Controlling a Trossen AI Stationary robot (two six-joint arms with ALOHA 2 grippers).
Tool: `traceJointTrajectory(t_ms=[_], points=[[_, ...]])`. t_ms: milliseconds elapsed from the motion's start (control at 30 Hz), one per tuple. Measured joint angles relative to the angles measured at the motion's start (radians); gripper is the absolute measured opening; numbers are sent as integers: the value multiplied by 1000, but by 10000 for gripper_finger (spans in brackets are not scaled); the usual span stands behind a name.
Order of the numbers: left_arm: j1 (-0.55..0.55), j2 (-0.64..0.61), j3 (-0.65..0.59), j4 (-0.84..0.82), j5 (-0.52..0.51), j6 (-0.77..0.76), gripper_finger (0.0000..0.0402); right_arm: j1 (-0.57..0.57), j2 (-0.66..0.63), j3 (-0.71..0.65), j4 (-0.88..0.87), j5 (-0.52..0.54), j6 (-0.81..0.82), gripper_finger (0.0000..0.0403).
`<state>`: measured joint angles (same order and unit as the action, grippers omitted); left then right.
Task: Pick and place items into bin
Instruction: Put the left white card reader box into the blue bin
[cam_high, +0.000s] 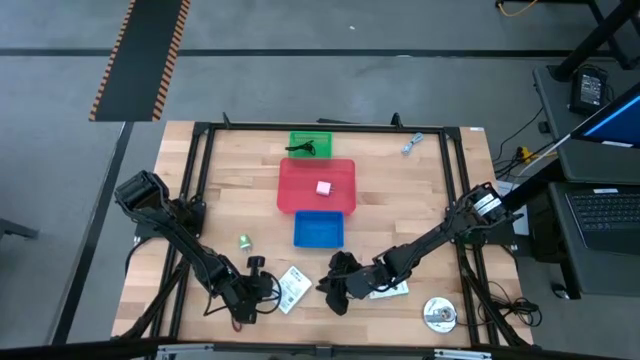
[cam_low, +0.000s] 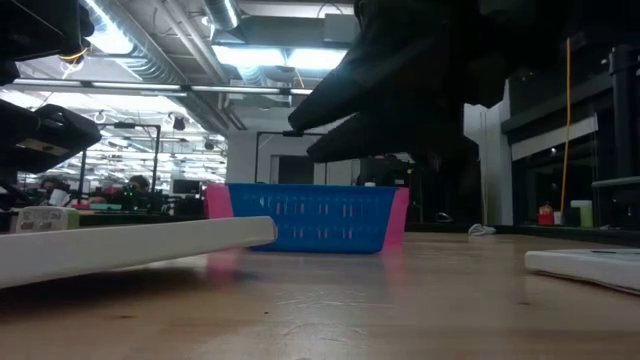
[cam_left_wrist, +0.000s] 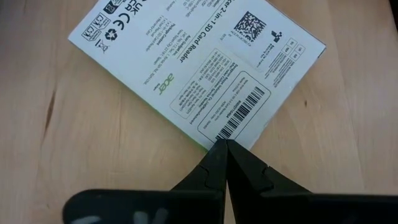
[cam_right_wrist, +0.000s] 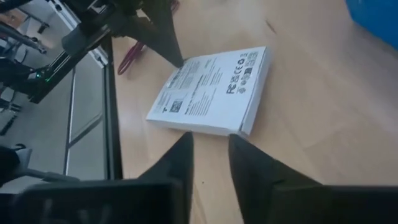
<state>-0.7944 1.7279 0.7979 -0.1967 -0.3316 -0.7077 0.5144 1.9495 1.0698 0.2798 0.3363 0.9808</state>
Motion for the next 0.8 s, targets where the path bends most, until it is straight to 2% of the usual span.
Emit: traceJointTrajectory(t_ms=[233,367,633,800], points=[[0,0,0,1,1,12,3,0,0,0,0,0,14,175],[0,0,-1,10,3,14,3,-2,0,0,-10,-1,85,203],[0,1,-1,14,6,14,3,-5,9,0,-20,-1,170,216],[0,1,-2,14,4,14,3,-11,62,-1,30,-1,139,212]])
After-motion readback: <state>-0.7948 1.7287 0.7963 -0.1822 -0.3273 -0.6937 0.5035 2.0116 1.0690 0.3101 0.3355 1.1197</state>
